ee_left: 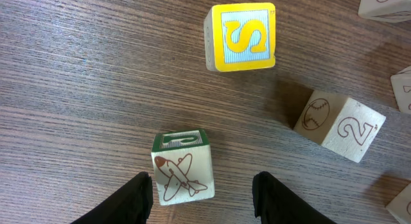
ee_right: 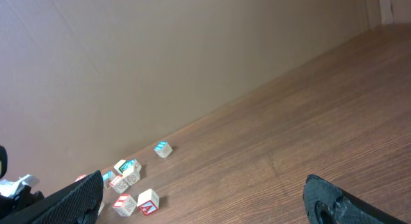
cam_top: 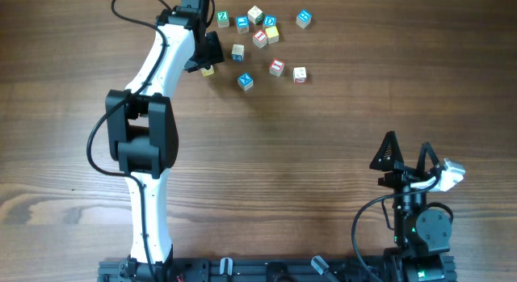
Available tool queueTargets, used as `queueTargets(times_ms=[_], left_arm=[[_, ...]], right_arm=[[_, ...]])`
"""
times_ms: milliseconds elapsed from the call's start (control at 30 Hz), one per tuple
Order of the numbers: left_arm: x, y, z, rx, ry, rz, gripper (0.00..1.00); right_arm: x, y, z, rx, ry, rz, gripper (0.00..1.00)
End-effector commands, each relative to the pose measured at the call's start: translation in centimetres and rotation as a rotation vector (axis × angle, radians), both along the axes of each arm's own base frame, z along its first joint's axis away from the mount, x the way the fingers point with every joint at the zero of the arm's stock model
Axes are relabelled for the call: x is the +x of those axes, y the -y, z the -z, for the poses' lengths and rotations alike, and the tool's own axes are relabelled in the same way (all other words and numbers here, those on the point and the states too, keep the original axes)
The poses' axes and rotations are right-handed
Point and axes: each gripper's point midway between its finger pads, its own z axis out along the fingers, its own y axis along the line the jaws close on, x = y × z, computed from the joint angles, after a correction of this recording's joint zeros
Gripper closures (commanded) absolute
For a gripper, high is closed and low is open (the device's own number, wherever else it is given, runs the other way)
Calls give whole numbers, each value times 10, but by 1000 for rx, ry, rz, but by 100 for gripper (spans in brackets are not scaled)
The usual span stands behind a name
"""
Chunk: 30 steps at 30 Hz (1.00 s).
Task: Form a circle
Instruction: 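Grasp the green-lettered airplane block with the left gripper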
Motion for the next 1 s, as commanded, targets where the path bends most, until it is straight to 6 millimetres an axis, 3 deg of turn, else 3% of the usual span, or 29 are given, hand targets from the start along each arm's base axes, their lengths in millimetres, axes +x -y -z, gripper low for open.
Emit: queueTargets(times_ms=[0,167,400,633,767,967], left_arm=[[-4,-7,11,28,-28,-24,48],[-9,-12,27,46,-35,-30,48],[6,-12,24,49,27,-36,50],[0,-13,26,53,2,-35,53],[-2,-13,27,55,-4,-35,67],[-3,-13,29,56,-8,-32,70]], right_arm=[[0,2,-2,5,8,10,0],[0,2,-2,5,8,10,0],[0,2,-2,5,8,10,0],[0,2,-2,5,8,10,0],[0,2,-2,5,8,10,0],[0,2,-2,5,8,10,0]])
